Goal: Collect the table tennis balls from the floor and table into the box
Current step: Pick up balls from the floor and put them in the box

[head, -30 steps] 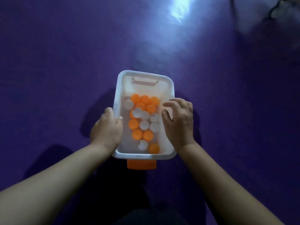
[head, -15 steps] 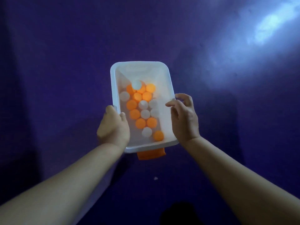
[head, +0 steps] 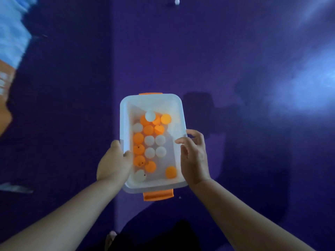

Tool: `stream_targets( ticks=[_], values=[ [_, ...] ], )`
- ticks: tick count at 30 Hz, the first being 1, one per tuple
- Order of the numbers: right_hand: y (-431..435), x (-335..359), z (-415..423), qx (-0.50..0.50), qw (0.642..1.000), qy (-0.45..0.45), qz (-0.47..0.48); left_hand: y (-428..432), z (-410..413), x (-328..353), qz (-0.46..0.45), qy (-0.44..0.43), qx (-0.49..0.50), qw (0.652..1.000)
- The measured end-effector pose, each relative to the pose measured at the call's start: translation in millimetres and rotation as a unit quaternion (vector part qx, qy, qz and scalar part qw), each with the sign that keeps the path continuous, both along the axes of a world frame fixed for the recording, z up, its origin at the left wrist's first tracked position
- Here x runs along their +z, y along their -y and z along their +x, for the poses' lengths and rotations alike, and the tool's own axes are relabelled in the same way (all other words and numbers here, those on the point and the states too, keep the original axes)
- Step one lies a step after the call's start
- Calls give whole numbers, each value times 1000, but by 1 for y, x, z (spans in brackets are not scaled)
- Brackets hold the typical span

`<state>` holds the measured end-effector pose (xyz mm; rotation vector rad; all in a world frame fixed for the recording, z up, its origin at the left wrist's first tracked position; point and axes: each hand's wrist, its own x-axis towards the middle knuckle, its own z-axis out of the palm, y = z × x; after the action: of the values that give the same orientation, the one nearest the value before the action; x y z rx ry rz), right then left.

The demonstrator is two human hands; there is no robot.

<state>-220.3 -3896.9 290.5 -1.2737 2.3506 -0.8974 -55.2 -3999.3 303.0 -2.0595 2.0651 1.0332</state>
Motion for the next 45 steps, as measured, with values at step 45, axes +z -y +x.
stream_targets(
  ticks=[45],
  values=[
    [537, 385, -274, 173, 982, -41, 60, 499, -208, 384, -36, -152, 112, 981]
  ],
)
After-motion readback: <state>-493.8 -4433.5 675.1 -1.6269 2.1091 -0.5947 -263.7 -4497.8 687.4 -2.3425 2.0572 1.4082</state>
